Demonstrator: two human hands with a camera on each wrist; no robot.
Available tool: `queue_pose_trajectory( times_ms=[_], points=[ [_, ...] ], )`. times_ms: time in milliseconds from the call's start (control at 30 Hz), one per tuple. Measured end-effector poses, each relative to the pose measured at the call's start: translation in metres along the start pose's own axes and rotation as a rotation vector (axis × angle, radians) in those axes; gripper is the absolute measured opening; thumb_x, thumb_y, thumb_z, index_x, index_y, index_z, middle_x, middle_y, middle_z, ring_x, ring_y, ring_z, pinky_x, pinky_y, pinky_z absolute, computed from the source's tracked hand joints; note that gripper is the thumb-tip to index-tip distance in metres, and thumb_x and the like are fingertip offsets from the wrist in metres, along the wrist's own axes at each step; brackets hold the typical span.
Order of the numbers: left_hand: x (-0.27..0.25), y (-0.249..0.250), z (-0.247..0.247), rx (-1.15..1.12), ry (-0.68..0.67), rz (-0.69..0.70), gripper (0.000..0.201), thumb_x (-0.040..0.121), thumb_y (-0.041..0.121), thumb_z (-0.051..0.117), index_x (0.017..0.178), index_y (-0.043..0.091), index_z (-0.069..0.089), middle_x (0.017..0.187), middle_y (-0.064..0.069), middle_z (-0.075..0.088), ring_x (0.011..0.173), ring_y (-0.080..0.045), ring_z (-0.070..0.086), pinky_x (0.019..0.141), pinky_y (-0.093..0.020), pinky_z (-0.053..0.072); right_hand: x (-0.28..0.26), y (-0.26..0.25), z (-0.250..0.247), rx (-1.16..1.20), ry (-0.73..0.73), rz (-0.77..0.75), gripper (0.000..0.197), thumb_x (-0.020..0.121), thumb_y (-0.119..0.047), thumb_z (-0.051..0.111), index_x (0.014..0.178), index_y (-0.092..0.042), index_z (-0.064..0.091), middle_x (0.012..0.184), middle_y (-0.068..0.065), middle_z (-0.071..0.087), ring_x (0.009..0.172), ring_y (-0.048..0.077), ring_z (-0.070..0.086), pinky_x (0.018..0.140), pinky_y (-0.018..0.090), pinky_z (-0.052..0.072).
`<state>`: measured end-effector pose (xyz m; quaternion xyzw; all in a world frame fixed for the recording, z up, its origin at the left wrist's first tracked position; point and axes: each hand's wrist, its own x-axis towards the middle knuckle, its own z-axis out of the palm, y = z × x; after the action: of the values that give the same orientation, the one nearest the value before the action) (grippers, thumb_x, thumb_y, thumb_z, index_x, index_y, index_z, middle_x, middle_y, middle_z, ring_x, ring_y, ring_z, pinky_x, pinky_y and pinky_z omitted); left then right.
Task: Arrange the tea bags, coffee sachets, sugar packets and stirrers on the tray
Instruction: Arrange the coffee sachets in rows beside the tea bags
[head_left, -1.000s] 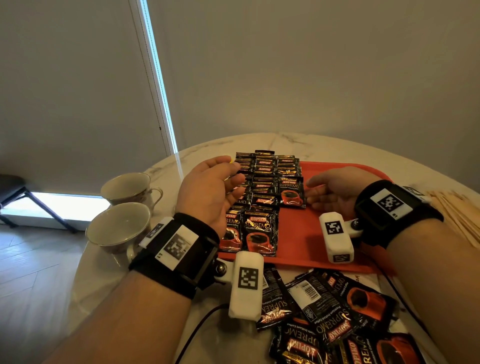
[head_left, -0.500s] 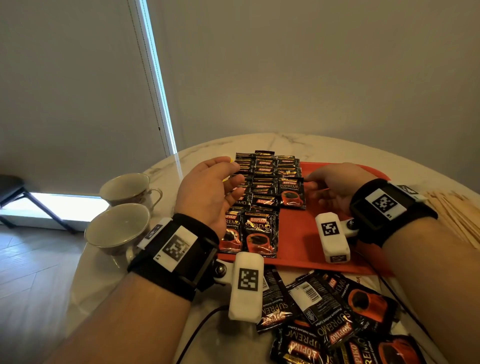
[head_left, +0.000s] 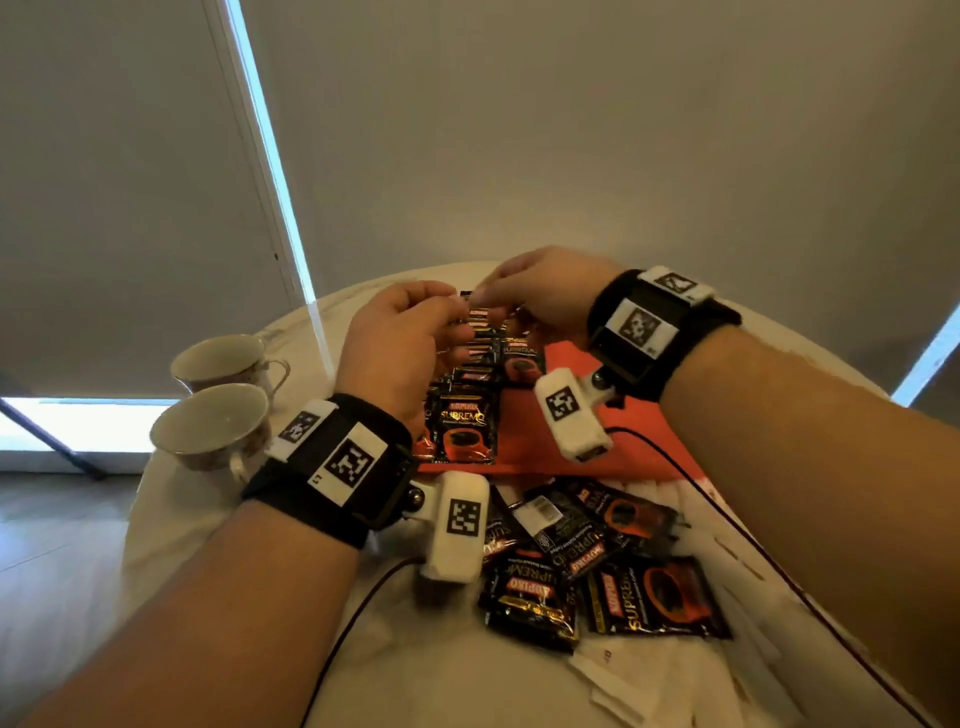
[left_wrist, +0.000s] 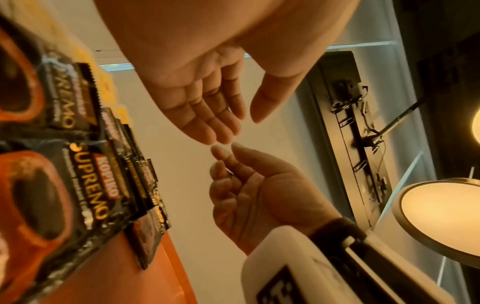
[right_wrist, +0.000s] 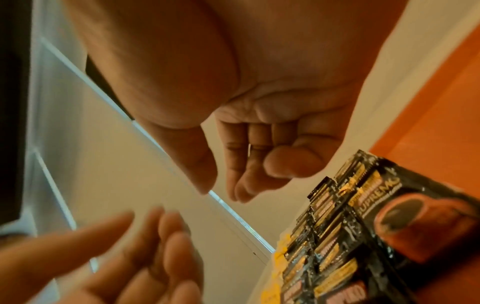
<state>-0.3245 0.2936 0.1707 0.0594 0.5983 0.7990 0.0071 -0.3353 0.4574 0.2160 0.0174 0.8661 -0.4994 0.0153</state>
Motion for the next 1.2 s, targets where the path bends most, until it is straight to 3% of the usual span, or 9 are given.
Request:
queue_pose_trajectory(
  times_ms=[167, 300, 433, 533, 633, 700, 833, 1100, 1200],
  points=[
    [-0.024, 0.029, -0.002, 0.22, -0.112, 0.061, 0.009, 0.095, 0.009, 0.067, 0.096, 0.017, 0.068, 0.094, -0.007, 0.072, 0.082, -0.021, 0.071, 0.068, -0.032, 0.058, -0.031, -0.004, -0.001, -0.243, -0.106, 0.027, 0.004, 0.092, -0.02, 0.073, 0.094, -0.019, 0.076, 0.086, 0.005, 0.072, 0.072, 0.018, 0.064, 0.062, 0.03, 0.054],
    [-0.061, 0.036, -0.019, 0.605, -0.23, 0.05, 0.005, 0.092, 0.018, 0.075, 0.095, 0.019, 0.071, 0.1, -0.006, 0.074, 0.095, -0.024, 0.072, 0.084, -0.043, 0.062, -0.066, 0.006, -0.004, -0.451, -0.247, 0.094, 0.02, 0.087, -0.027, 0.079, 0.106, -0.024, 0.076, 0.097, 0.001, 0.077, 0.084, 0.015, 0.071, 0.074, 0.033, 0.061],
    [-0.091, 0.027, -0.041, 0.874, -0.336, -0.074, 0.028, 0.076, 0.028, 0.09, 0.097, 0.023, 0.072, 0.098, -0.003, 0.075, 0.092, -0.025, 0.071, 0.084, -0.044, 0.059, -0.101, 0.014, -0.006, -0.659, -0.326, 0.126, 0.036, 0.079, -0.038, 0.085, 0.112, -0.032, 0.072, 0.107, -0.006, 0.073, 0.095, 0.011, 0.07, 0.079, 0.031, 0.062],
    [-0.107, 0.019, -0.045, 1.057, -0.424, -0.173, 0.055, 0.06, 0.049, 0.097, 0.104, 0.035, 0.067, 0.108, 0.009, 0.069, 0.1, -0.014, 0.065, 0.089, -0.038, 0.055, -0.122, 0.017, -0.006, -0.746, -0.358, 0.159, 0.046, 0.074, -0.045, 0.087, 0.116, -0.039, 0.07, 0.114, -0.011, 0.069, 0.098, 0.01, 0.066, 0.079, 0.029, 0.06],
    [-0.118, 0.011, -0.04, 1.198, -0.469, -0.208, 0.073, 0.051, 0.056, 0.098, 0.111, 0.04, 0.06, 0.117, 0.015, 0.062, 0.106, -0.008, 0.06, 0.095, -0.036, 0.054, -0.138, 0.016, -0.002, -0.863, -0.425, 0.181, 0.065, 0.068, -0.052, 0.089, 0.126, -0.044, 0.062, 0.126, -0.014, 0.063, 0.105, 0.012, 0.062, 0.086, 0.032, 0.056],
    [-0.121, 0.007, -0.035, 1.264, -0.489, -0.207, 0.082, 0.047, 0.059, 0.099, 0.116, 0.041, 0.058, 0.119, 0.016, 0.061, 0.108, -0.009, 0.059, 0.099, -0.039, 0.054, -0.147, 0.014, 0.0, -0.963, -0.481, 0.157, 0.082, 0.065, -0.055, 0.089, 0.138, -0.046, 0.053, 0.133, -0.014, 0.058, 0.11, 0.012, 0.058, 0.094, 0.033, 0.053],
    [-0.121, 0.002, -0.027, 1.342, -0.468, -0.169, 0.083, 0.043, 0.062, 0.098, 0.112, 0.037, 0.058, 0.114, 0.013, 0.063, 0.105, -0.012, 0.06, 0.098, -0.039, 0.055, -0.163, 0.014, 0.009, -1.116, -0.568, 0.112, 0.097, 0.066, -0.051, 0.089, 0.148, -0.051, 0.037, 0.136, -0.014, 0.052, 0.115, 0.014, 0.053, 0.093, 0.033, 0.05],
    [-0.121, -0.001, -0.018, 1.458, -0.493, -0.047, 0.057, 0.066, 0.044, 0.094, 0.112, 0.038, 0.061, 0.114, 0.01, 0.063, 0.097, -0.012, 0.063, 0.088, -0.037, 0.06, -0.163, 0.012, 0.019, -1.131, -0.466, -0.086, 0.064, 0.082, -0.029, 0.077, 0.14, -0.043, 0.052, 0.121, -0.012, 0.064, 0.089, 0.007, 0.06, 0.077, 0.028, 0.055],
    [-0.121, 0.002, -0.021, 1.444, -0.528, -0.083, 0.068, 0.061, 0.049, 0.096, 0.116, 0.038, 0.059, 0.114, 0.012, 0.064, 0.098, -0.011, 0.064, 0.09, -0.038, 0.06, -0.16, 0.009, 0.02, -1.116, -0.422, -0.113, 0.051, 0.086, -0.029, 0.072, 0.134, -0.041, 0.058, 0.117, -0.01, 0.067, 0.091, 0.01, 0.065, 0.077, 0.03, 0.059]
  ],
)
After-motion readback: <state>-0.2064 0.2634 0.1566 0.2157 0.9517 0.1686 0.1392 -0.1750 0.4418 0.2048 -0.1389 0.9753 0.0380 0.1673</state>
